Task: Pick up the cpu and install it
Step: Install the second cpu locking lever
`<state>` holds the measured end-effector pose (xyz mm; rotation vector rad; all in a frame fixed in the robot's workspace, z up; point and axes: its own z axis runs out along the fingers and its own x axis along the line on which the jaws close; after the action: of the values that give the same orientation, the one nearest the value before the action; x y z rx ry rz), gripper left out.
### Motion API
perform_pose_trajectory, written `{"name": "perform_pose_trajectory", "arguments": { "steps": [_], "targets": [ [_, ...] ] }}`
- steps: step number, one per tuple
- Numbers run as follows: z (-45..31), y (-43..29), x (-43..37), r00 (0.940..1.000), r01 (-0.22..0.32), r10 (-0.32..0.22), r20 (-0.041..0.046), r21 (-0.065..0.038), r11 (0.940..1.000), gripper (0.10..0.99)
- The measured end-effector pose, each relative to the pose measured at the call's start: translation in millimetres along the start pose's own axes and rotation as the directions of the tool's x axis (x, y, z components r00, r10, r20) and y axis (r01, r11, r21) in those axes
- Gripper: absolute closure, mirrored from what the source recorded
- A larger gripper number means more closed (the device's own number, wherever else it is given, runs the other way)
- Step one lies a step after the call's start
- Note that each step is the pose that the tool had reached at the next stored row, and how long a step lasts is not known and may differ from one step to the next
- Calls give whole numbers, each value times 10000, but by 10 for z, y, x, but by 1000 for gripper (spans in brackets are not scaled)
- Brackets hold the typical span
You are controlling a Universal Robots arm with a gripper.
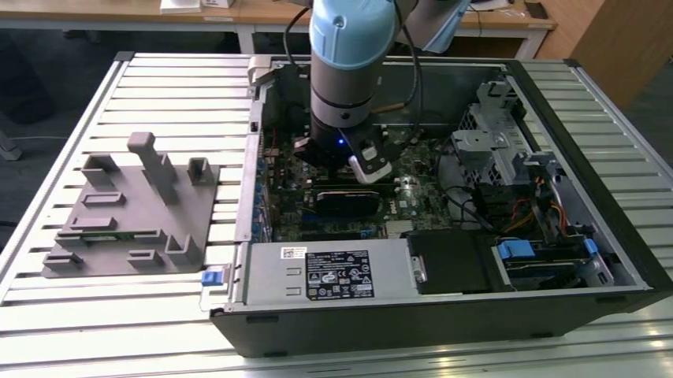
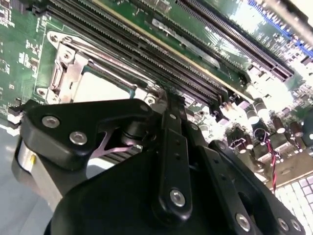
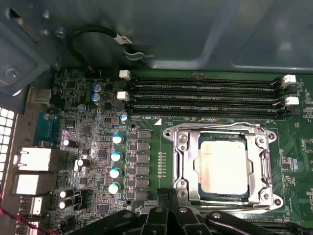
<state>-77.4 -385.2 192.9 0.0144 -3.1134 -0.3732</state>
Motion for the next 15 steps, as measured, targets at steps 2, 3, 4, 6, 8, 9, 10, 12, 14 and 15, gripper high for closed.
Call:
{"name": "perform_pose_trajectory", "arguments": {
  "steps": [2,3,4,6,8,9,10,12,14,15],
  "targets": [
    [0,0,2,10000,0,0,-1,-1,10000,980],
    [-1,-1,2,10000,0,0,-1,0,10000,980],
    [-8,1,3,10000,0,0,-1,0,10000,980],
    [-45,11,2,10000,0,0,1,-3,10000,980],
    [-96,23,3,10000,-1,1,0,-1,10000,980],
    [-123,30,3,10000,-1,1,0,-1,10000,980],
    [-152,36,3,10000,0,0,0,-1,10000,980],
    [-200,48,3,10000,0,0,-1,0,10000,980],
    [-239,58,3,10000,0,0,0,-1,10000,980],
    [-257,62,2,10000,0,0,0,-1,10000,980]
  ]
}}
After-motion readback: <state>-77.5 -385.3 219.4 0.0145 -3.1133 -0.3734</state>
